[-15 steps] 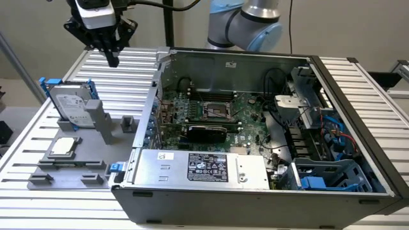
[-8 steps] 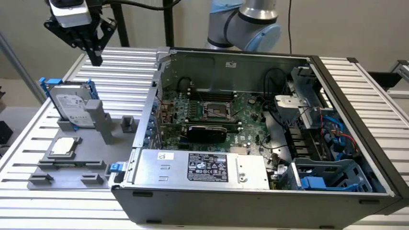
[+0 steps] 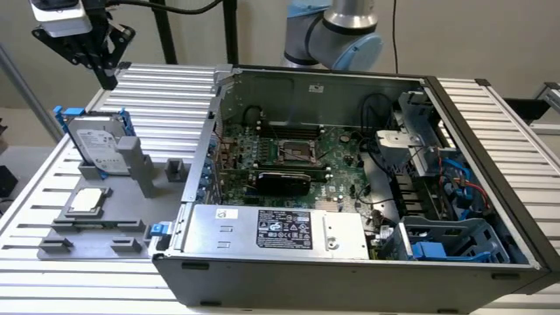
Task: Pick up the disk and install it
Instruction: 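Reach for the disk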
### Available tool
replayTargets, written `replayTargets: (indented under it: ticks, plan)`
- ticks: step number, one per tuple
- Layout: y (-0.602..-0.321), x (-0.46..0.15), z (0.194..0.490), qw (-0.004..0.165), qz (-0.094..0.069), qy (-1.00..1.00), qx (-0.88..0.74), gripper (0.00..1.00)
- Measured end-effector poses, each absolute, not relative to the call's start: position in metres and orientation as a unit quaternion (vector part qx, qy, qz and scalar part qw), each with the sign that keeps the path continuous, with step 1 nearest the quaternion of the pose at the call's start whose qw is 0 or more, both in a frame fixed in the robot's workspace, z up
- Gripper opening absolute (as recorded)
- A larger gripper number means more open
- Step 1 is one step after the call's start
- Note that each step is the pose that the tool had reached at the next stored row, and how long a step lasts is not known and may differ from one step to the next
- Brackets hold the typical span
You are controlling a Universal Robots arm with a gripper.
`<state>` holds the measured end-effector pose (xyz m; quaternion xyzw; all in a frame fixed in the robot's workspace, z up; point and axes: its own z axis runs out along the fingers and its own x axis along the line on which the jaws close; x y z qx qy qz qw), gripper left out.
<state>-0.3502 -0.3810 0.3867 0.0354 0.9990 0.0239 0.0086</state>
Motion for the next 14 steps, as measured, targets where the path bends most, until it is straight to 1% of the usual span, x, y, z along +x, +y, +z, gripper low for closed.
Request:
replayTargets:
  ticks: [14]
  plan:
    - [-0.374,-0.414,0.379,0.005,0.024,0.999,0.035,0.0]
